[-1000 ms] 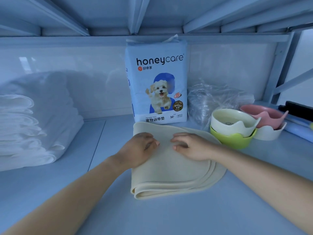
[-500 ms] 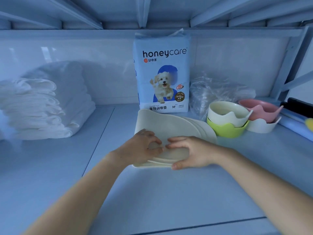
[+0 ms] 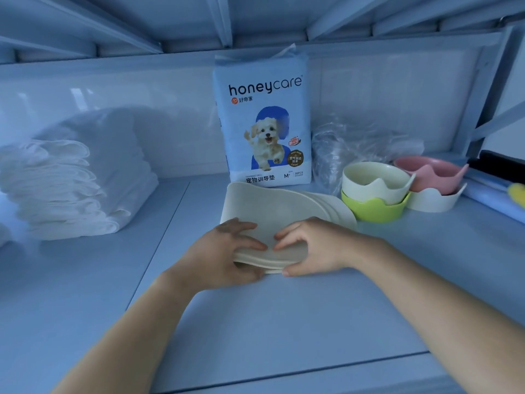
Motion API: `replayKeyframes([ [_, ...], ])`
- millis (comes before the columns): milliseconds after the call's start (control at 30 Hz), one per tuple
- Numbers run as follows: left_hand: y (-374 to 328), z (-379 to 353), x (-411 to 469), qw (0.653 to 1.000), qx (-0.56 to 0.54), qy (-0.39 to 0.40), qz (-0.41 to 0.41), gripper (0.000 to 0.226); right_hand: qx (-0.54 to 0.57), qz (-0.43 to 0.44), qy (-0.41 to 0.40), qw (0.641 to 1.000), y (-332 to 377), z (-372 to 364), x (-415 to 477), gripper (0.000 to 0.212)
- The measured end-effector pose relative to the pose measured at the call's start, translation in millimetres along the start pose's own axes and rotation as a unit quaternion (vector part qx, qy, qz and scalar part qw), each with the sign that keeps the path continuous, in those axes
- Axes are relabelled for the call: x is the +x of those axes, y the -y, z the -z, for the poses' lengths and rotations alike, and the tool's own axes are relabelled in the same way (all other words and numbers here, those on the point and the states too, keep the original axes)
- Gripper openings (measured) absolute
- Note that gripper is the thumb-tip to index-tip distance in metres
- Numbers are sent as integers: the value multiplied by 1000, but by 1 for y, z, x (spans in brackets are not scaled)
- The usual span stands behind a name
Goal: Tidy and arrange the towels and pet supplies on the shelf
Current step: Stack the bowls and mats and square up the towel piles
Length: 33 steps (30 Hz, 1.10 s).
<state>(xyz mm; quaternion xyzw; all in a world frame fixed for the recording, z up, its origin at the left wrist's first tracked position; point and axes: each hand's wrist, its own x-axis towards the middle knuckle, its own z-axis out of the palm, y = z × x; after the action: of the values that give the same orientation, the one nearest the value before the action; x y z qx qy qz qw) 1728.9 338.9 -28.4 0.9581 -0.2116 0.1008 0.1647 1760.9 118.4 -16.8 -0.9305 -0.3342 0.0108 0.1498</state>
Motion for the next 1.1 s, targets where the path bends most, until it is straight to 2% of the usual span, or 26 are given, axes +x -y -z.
replayKeyframes([
  [67, -3, -4, 3, 1000, 29, 0, -8, 58, -5, -1, -8, 1000, 2, 1, 1, 48],
  [233, -8, -5, 6, 997, 57, 11, -44, 58, -17, 23, -8, 1000, 0, -1, 10, 25],
  [533, 2, -6, 11, 997, 57, 29, -44, 55, -33, -34, -50, 998, -21, 9, 8, 25],
  [667, 3, -8, 13, 997, 60, -9, -54, 52, 4, -34, -57, 998, -21, 12, 4, 31],
  [833, -1, -5, 16, 991, 95, -56, -82, 57, 3, -28, -72, 997, -24, 18, 3, 29],
  [1033, 13, 0, 10, 999, 28, -2, -39, 54, -35, -54, -28, 998, -24, 20, -2, 36],
  [1100, 13, 0, 10, 999, 29, 9, -32, 47, -44, -65, -23, 997, -24, 21, -3, 39],
])
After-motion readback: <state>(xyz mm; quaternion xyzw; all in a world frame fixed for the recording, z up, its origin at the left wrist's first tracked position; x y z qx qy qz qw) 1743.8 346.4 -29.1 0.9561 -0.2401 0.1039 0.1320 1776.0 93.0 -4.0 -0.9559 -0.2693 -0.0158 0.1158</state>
